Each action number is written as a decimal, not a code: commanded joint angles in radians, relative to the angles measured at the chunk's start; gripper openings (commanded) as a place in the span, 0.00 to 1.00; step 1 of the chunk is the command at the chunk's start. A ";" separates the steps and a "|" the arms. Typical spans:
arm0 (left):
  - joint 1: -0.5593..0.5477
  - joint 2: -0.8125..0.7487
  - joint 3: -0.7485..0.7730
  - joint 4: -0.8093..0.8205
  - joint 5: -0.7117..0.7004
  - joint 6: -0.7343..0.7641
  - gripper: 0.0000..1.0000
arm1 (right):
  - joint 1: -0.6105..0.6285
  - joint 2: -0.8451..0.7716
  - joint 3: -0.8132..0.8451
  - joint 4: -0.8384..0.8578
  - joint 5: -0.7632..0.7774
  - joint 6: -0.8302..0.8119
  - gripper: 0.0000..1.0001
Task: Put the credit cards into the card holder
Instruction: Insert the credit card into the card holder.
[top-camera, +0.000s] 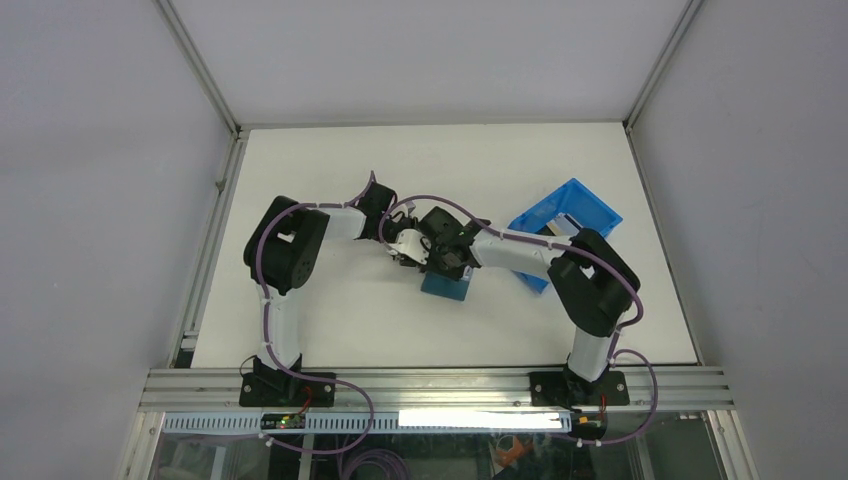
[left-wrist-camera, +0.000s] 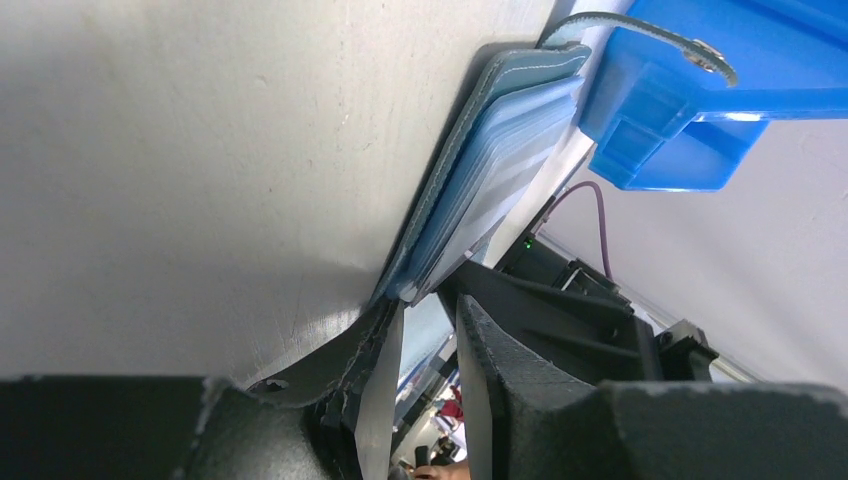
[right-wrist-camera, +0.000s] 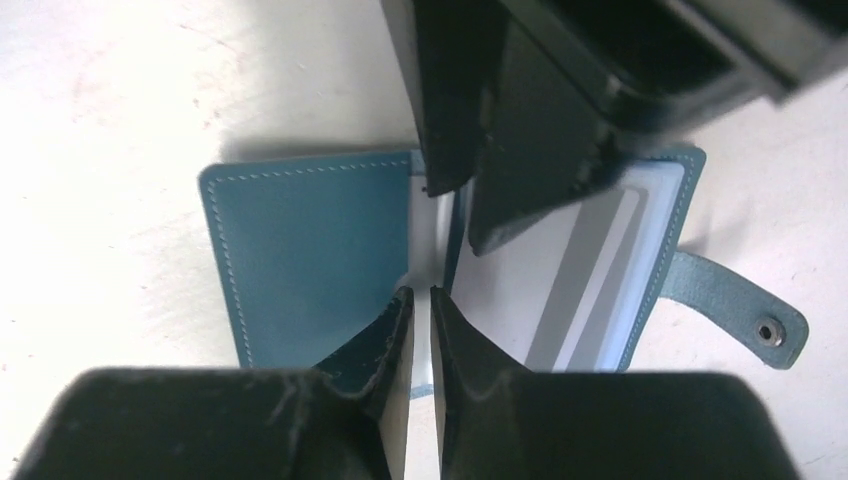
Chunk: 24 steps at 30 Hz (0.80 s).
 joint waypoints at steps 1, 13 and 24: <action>-0.010 0.010 -0.019 -0.022 -0.023 -0.011 0.29 | -0.022 -0.049 0.013 -0.003 0.035 0.006 0.14; -0.010 -0.002 -0.041 0.030 -0.023 -0.041 0.31 | -0.035 -0.068 0.006 0.035 0.102 0.011 0.19; 0.003 -0.176 -0.086 0.114 -0.139 -0.121 0.38 | -0.205 -0.153 0.092 -0.188 -0.395 0.019 0.24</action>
